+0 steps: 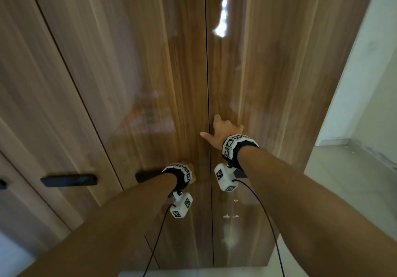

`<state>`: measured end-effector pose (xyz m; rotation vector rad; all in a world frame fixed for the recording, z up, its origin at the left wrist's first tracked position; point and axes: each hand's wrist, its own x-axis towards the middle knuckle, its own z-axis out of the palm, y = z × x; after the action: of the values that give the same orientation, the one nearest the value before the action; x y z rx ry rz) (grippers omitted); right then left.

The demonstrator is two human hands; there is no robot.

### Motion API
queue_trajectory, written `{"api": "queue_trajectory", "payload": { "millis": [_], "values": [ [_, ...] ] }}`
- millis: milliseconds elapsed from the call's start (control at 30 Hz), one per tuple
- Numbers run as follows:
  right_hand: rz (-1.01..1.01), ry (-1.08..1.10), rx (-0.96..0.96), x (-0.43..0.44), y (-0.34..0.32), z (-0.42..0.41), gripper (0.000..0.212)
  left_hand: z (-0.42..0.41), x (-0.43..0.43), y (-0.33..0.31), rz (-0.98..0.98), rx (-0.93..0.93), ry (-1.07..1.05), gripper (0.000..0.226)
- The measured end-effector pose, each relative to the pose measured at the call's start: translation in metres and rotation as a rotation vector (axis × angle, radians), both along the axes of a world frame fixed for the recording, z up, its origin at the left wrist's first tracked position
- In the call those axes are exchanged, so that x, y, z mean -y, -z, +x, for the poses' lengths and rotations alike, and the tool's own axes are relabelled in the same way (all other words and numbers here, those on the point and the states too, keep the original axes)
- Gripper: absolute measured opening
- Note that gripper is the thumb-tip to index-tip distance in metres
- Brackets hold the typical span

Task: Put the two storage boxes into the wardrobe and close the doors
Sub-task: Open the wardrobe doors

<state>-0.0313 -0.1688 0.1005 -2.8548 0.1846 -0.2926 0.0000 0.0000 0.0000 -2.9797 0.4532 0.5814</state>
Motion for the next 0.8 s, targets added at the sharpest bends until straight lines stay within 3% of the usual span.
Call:
{"api": "queue_trajectory", "payload": {
  "millis": [133, 200, 367, 633, 800],
  "values": [
    [0.198, -0.043, -0.027, -0.004, -0.002, -0.005, 0.055, -0.015, -0.007, 0.008, 0.004, 0.053, 0.028, 0.048],
    [0.162, -0.043, -0.022, -0.005, -0.002, -0.007, 0.045, -0.019, -0.018, 0.012, 0.045, 0.049, 0.05, 0.059],
    [0.124, -0.122, -0.042, -0.008, 0.009, -0.02, 0.038, -0.032, -0.027, 0.016, -0.041, 0.022, 0.024, 0.052],
    [0.345, -0.193, 0.074, -0.018, 0.038, -0.052, 0.036, -0.063, -0.043, 0.018, -0.024, 0.053, 0.065, 0.05],
    [0.435, -0.193, 0.18, -0.037, 0.055, -0.082, 0.036, -0.086, -0.06, 0.037, -0.011, 0.129, 0.112, 0.071]
  ]
}}
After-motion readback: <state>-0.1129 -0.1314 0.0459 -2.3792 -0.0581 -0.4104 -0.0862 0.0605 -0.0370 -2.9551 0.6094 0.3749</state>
